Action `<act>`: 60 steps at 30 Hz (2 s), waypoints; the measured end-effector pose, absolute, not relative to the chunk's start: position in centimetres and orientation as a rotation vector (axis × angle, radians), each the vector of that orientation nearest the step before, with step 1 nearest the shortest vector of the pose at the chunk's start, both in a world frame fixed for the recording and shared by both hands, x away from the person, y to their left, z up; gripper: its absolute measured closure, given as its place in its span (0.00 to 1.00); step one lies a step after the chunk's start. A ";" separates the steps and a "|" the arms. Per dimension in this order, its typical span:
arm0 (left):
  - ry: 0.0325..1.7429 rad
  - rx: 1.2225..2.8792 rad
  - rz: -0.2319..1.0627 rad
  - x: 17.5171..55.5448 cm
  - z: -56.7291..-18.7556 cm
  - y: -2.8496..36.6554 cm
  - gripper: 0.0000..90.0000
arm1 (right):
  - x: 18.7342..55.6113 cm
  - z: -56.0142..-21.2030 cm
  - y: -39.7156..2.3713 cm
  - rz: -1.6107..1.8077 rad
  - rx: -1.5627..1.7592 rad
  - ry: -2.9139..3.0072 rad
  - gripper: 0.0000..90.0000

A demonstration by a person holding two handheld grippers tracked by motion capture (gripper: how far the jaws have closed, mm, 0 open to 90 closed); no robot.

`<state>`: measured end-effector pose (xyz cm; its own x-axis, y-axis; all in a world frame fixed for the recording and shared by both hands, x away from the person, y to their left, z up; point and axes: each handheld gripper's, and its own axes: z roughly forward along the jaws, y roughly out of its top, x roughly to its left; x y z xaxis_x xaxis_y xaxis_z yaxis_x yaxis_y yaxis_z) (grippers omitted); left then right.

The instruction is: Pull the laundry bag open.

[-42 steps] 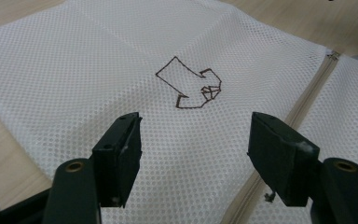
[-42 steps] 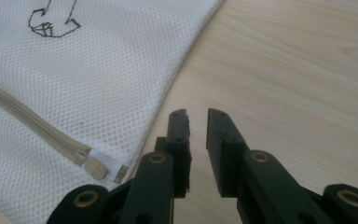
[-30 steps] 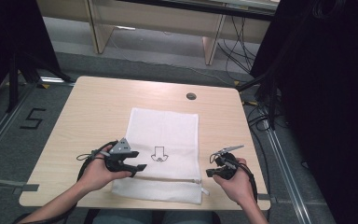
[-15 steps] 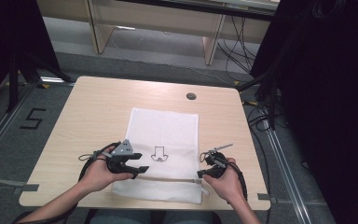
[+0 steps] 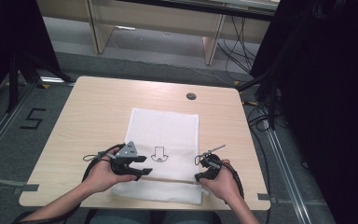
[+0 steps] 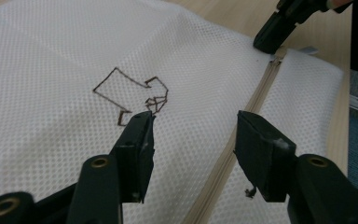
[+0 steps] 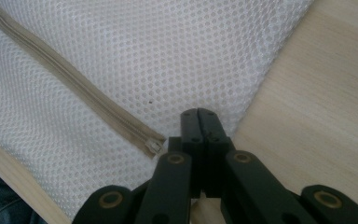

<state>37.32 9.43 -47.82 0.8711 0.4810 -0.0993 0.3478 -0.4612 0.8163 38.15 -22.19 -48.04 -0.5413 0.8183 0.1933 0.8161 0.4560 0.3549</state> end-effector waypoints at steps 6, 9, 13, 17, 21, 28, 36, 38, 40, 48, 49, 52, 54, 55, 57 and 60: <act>0.522 2.099 0.139 36.6 -47.4 7.5 0.57 | 38.6 -48.3 -22.1 0.652 1.497 2.665 1.00; 0.486 2.131 0.143 36.3 -47.7 7.1 0.57 | 38.6 -48.3 -22.1 0.644 1.454 2.686 1.00; 0.488 2.146 0.133 36.3 -48.1 7.1 0.57 | 38.3 -47.9 -22.1 0.658 1.516 2.657 1.00; 0.494 2.154 0.128 36.3 -48.3 7.1 0.62 | 37.8 -46.2 -22.5 0.695 1.533 2.628 1.00; 0.506 2.205 0.120 36.4 -49.1 7.0 0.66 | 37.6 -46.5 -22.8 0.609 1.587 2.650 1.00; 0.477 2.264 0.107 36.4 -50.2 6.6 0.70 | 37.5 -46.9 -22.8 0.632 1.632 2.654 1.00; 0.471 2.289 0.104 36.3 -50.6 6.4 0.71 | 37.5 -46.7 -23.4 0.555 1.703 2.669 1.00; 0.473 2.293 0.101 36.4 -50.6 6.4 0.71 | 37.5 -46.9 -23.0 0.532 1.741 2.665 1.00; 0.471 2.294 0.102 36.4 -50.6 6.4 0.71 | 37.6 -47.2 -23.1 0.583 1.651 2.696 1.00; 0.493 2.290 0.099 36.4 -50.8 6.4 0.72 | 37.5 -47.0 -23.1 0.653 1.704 2.672 1.00; 0.493 2.290 0.099 36.4 -50.8 6.4 0.72 | 37.5 -47.0 -23.1 0.653 1.704 2.672 1.00; 0.495 2.287 0.096 36.4 -50.9 6.4 0.72 | 37.4 -46.8 -22.6 0.704 1.702 2.673 1.00; 0.495 2.286 0.093 36.4 -50.9 6.4 0.72 | 37.4 -46.8 -22.2 0.723 1.703 2.679 1.00; 0.495 2.286 0.093 36.4 -50.9 6.4 0.72 | 37.4 -46.8 -22.2 0.723 1.703 2.679 1.00; 0.493 2.288 0.097 36.4 -50.9 6.4 0.72 | 37.4 -46.8 -21.4 0.770 1.668 2.680 1.00; 0.493 2.286 0.094 36.4 -50.9 6.4 0.72 | 37.3 -46.8 -20.7 0.777 1.661 2.697 1.00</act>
